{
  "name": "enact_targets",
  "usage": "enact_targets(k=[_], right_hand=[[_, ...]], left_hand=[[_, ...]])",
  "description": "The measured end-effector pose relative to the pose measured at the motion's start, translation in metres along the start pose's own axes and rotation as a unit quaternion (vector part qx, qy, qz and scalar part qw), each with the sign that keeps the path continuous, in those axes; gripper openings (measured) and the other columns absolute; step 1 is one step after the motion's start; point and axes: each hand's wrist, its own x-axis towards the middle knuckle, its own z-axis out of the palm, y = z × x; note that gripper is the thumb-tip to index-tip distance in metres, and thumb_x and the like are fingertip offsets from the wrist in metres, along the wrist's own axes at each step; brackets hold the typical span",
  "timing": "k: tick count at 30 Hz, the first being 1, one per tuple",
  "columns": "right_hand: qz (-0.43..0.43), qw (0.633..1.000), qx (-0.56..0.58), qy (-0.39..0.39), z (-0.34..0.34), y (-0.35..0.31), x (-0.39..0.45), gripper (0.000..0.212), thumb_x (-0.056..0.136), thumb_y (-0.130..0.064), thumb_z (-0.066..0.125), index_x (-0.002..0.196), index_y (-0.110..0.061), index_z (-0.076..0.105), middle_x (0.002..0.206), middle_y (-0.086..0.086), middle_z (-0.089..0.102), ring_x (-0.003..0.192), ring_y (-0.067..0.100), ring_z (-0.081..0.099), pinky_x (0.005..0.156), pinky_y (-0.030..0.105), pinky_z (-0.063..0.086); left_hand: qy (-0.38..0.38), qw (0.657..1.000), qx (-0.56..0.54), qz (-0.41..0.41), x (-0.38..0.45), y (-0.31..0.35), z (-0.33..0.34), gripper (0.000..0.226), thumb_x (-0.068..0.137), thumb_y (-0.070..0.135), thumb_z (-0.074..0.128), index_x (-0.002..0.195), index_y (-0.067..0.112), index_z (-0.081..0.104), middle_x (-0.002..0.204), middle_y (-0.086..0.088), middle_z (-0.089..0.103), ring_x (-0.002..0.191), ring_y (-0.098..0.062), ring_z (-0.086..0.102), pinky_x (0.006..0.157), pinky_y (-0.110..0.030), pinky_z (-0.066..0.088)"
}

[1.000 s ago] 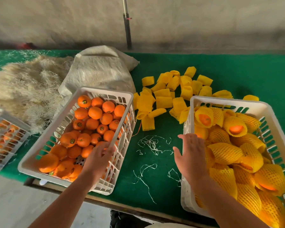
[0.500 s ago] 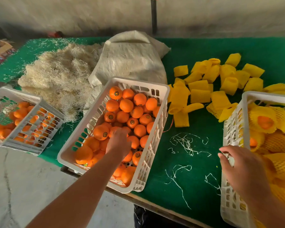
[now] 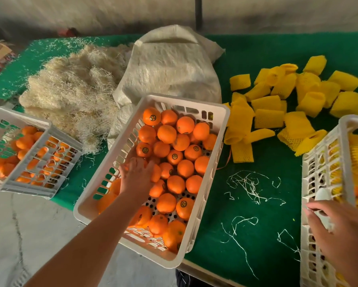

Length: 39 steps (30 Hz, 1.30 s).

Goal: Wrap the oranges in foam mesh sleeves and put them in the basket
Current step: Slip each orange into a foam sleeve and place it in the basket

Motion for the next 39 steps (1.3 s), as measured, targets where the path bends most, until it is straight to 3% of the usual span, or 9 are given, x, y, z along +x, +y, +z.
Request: enact_targets(k=[9, 13, 15, 19, 21, 25, 30, 35, 39], right_hand=[[-0.01, 1.0, 0.005, -0.009, -0.003, 0.0, 0.001, 0.025, 0.075, -0.005, 0.084, 0.095, -0.014, 0.072, 0.08, -0.005, 0.062, 0.069, 0.02, 0.056, 0.068, 0.05, 0.054], [0.0, 1.0, 0.013, -0.014, -0.002, 0.001, 0.0, 0.024, 0.078, -0.006, 0.084, 0.098, -0.013, 0.073, 0.086, 0.0, 0.071, 0.072, 0.023, 0.062, 0.069, 0.051, 0.055], [0.009, 1.0, 0.014, -0.018, -0.004, -0.002, 0.0, 0.022, 0.079, -0.008, 0.085, 0.098, -0.013, 0.074, 0.087, -0.001, 0.073, 0.074, 0.023, 0.064, 0.072, 0.052, 0.055], [0.012, 1.0, 0.02, -0.02, -0.007, -0.006, -0.001, 0.021, 0.079, -0.008, 0.086, 0.096, -0.012, 0.075, 0.087, -0.002, 0.074, 0.077, 0.022, 0.066, 0.074, 0.053, 0.055], [0.009, 1.0, 0.017, -0.015, -0.008, -0.007, 0.0, 0.021, 0.077, -0.007, 0.087, 0.094, -0.012, 0.076, 0.087, -0.001, 0.075, 0.077, 0.021, 0.067, 0.073, 0.052, 0.055], [0.006, 1.0, 0.001, 0.0, -0.008, -0.01, 0.0, 0.023, 0.075, -0.011, 0.09, 0.094, -0.014, 0.077, 0.087, -0.003, 0.076, 0.076, 0.018, 0.066, 0.075, 0.045, 0.054], [0.011, 0.999, -0.042, 0.012, -0.005, -0.01, 0.0, 0.022, 0.079, -0.024, 0.088, 0.098, -0.023, 0.076, 0.093, -0.008, 0.075, 0.085, 0.016, 0.067, 0.098, 0.058, 0.047], [-0.015, 0.998, -0.039, 0.043, 0.0, -0.029, 0.044, 0.02, 0.084, -0.028, 0.083, 0.102, -0.028, 0.073, 0.098, -0.012, 0.074, 0.092, 0.01, 0.069, 0.111, 0.058, 0.039], [-0.059, 0.998, 0.019, -0.016, 0.024, -0.049, 0.115, 0.02, 0.098, -0.024, 0.068, 0.117, -0.021, 0.072, 0.112, -0.005, 0.07, 0.094, 0.013, 0.066, 0.092, 0.04, 0.054]], left_hand=[[-0.018, 0.995, 0.07, 0.069, 0.016, -0.014, -0.002, 0.084, 0.086, 0.074, 0.061, 0.151, 0.032, 0.029, 0.146, -0.009, 0.043, 0.137, -0.033, 0.041, 0.106, -0.058, 0.043], [0.006, 0.987, -0.16, 0.031, 0.009, -0.012, -0.019, 0.077, 0.08, 0.077, 0.066, 0.141, 0.034, 0.047, 0.136, 0.0, 0.054, 0.129, -0.027, 0.051, 0.098, -0.047, 0.051], [-0.024, 0.884, -0.467, -0.032, -0.001, -0.001, -0.033, 0.085, 0.072, 0.083, 0.07, 0.14, 0.035, 0.052, 0.128, 0.007, 0.059, 0.124, -0.023, 0.057, 0.092, -0.04, 0.052], [-0.213, 0.449, -0.857, -0.134, -0.031, 0.04, -0.064, 0.099, 0.064, 0.09, 0.072, 0.143, 0.033, 0.057, 0.137, -0.008, 0.067, 0.126, -0.033, 0.063, 0.101, -0.057, 0.05], [-0.213, 0.378, -0.895, -0.101, -0.039, 0.06, -0.075, 0.095, 0.07, 0.086, 0.071, 0.142, 0.025, 0.06, 0.129, -0.016, 0.069, 0.116, -0.037, 0.068, 0.091, -0.055, 0.055], [-0.178, 0.443, -0.879, 0.001, -0.054, 0.096, -0.111, 0.078, 0.07, 0.086, 0.069, 0.132, 0.039, 0.065, 0.126, -0.012, 0.071, 0.113, -0.034, 0.069, 0.092, -0.055, 0.056], [-0.01, 0.648, -0.747, 0.149, -0.062, 0.13, -0.138, 0.07, 0.076, 0.088, 0.058, 0.133, 0.047, 0.058, 0.121, 0.011, 0.071, 0.11, -0.012, 0.068, 0.088, -0.034, 0.056], [0.03, 0.811, -0.531, 0.245, -0.054, 0.157, -0.127, 0.077, 0.067, 0.089, 0.067, 0.132, 0.053, 0.045, 0.113, 0.031, 0.061, 0.1, 0.006, 0.06, 0.081, -0.02, 0.052], [0.002, 0.861, -0.437, 0.262, -0.045, 0.163, -0.121, 0.09, 0.06, 0.103, 0.052, 0.136, 0.062, 0.026, 0.118, 0.036, 0.051, 0.103, 0.012, 0.05, 0.089, -0.017, 0.047]])
